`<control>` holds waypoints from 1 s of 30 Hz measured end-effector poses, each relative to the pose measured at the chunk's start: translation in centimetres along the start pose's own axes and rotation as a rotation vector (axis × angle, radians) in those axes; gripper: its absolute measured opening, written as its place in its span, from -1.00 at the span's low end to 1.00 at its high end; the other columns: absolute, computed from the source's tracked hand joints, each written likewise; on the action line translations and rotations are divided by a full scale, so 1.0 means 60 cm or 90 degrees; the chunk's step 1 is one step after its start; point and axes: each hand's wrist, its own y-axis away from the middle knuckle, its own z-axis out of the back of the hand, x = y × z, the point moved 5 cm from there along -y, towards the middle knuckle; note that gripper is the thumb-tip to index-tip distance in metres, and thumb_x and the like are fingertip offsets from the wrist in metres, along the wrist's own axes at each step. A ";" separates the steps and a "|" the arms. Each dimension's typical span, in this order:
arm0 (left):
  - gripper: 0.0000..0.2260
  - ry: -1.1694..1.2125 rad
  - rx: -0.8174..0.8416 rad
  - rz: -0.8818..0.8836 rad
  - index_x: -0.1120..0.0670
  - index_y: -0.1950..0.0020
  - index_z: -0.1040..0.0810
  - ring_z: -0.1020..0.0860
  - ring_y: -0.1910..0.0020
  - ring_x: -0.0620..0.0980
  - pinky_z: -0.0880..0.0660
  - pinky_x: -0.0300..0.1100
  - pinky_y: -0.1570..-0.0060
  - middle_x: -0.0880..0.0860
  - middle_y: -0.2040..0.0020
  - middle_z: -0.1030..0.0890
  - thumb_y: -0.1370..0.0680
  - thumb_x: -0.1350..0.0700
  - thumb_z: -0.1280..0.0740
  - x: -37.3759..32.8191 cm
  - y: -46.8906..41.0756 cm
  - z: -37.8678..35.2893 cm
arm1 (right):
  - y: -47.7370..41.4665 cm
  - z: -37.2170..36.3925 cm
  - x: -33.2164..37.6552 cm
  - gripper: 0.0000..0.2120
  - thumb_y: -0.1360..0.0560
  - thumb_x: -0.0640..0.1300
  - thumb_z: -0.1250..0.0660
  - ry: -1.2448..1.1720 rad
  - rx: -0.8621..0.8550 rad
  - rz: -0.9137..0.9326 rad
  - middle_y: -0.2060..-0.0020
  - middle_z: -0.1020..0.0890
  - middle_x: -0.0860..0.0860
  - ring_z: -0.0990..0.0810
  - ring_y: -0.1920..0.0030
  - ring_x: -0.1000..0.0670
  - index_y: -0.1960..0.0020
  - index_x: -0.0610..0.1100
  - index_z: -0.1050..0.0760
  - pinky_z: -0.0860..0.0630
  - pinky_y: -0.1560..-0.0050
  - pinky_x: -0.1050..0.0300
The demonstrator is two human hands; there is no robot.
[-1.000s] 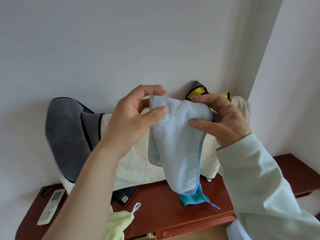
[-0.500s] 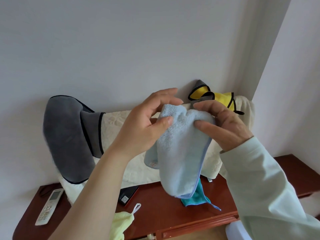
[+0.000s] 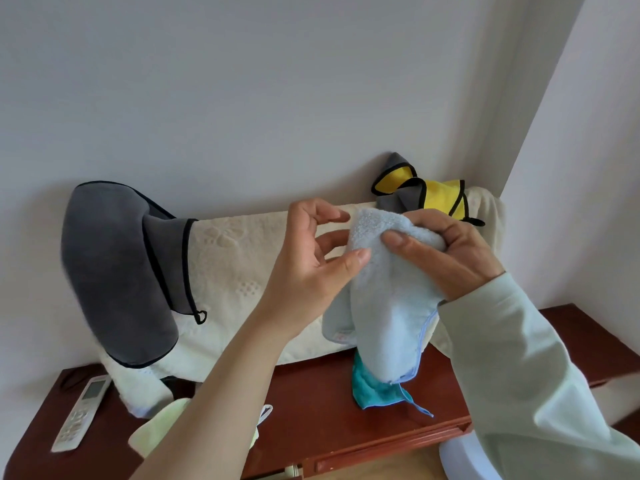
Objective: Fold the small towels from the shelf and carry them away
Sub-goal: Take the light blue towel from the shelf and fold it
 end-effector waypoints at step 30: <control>-0.64 -0.158 0.208 0.196 -0.10 -0.25 -0.54 -0.67 -0.12 -0.07 -0.64 -0.01 -0.10 -0.07 -0.10 -0.70 -0.47 0.15 -0.35 0.082 -0.010 -0.063 | -0.008 0.071 -0.002 -0.80 -0.34 -0.10 -0.60 -0.125 -0.049 -0.007 0.14 -0.67 0.01 -0.69 0.10 0.00 0.09 -0.03 -0.65 -0.65 0.10 0.10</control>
